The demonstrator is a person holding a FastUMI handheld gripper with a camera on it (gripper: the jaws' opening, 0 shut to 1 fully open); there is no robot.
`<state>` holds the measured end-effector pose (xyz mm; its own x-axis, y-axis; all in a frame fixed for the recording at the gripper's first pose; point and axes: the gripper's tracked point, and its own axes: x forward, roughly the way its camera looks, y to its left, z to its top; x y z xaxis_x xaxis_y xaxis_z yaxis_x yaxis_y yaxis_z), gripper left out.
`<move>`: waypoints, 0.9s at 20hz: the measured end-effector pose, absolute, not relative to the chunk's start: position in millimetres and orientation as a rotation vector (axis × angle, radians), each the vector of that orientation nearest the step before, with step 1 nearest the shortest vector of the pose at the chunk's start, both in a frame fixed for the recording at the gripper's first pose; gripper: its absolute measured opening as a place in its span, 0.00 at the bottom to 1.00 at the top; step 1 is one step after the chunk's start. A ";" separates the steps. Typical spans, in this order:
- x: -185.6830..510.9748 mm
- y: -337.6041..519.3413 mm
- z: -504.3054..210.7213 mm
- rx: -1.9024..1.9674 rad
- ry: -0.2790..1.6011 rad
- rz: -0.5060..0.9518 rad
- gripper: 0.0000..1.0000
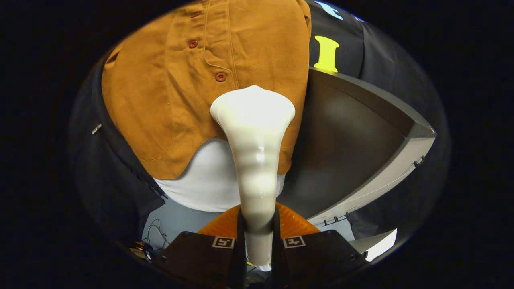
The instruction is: Iron the clothes twice with a garment steamer, once on the left side and once on the right side.
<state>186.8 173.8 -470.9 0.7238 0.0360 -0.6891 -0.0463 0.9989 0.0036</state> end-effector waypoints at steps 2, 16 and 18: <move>173.5 178.9 -457.5 -0.016 0.721 0.066 0.29; 154.8 274.4 -239.0 -0.099 0.327 0.264 0.28; 166.2 293.4 -214.1 -0.115 0.283 0.265 0.28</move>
<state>166.2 293.4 -214.1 0.9258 0.2414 -0.2907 -0.2735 0.9590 -0.0747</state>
